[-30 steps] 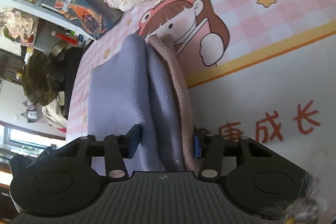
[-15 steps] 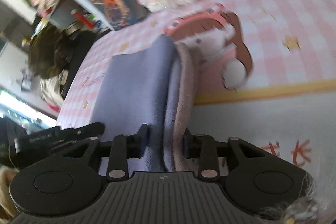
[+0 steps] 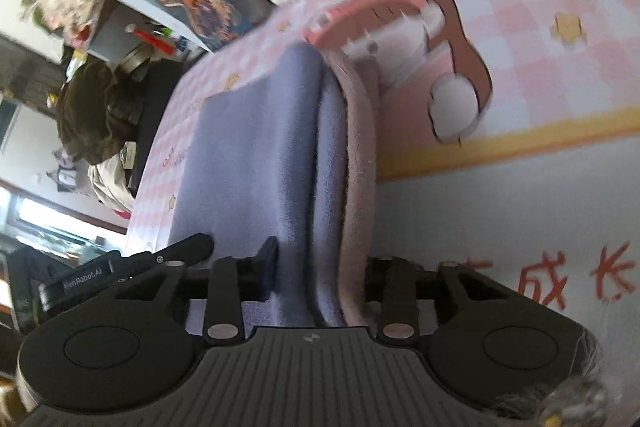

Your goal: Fold clothes

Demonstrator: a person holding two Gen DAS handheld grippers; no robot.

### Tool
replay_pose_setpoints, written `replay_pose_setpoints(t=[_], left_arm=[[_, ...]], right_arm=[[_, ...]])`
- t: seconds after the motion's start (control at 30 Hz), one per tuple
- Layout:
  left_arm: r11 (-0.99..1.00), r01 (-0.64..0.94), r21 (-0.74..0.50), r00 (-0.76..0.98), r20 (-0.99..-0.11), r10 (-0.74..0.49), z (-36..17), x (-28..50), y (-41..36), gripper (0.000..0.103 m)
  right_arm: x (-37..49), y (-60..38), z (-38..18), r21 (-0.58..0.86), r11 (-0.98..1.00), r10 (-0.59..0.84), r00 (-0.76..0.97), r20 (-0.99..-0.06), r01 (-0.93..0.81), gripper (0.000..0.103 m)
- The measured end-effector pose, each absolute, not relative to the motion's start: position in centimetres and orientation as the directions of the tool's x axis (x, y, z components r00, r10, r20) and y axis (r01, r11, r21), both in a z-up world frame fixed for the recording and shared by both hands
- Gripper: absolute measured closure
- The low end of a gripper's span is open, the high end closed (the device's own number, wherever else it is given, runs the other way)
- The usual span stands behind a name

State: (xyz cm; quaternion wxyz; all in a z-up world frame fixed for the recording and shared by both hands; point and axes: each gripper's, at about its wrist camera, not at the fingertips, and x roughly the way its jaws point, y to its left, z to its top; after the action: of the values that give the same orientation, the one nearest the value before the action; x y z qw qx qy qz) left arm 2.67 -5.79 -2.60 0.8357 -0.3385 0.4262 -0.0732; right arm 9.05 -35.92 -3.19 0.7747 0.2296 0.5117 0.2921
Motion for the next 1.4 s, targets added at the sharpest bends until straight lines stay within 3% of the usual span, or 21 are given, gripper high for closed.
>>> replay_pose_setpoints(t=[0.5,1.4], left_arm=[[0.798,-0.052,-0.6,0.667,-0.615,-0.419,0.7,1.6,-7.7,0.058],[0.797,0.062,-0.6,0.598,-0.617,-0.512,1.0,2.5,-11.9,0.058]], right_arm=[[6.0,-37.4,0.4,0.59,0.735,0.676,0.437,-0.593,-0.335,0.075],[2.6,-42.2,0.9,0.589,0.774,0.608,0.532,-0.589,-0.232,0.075]])
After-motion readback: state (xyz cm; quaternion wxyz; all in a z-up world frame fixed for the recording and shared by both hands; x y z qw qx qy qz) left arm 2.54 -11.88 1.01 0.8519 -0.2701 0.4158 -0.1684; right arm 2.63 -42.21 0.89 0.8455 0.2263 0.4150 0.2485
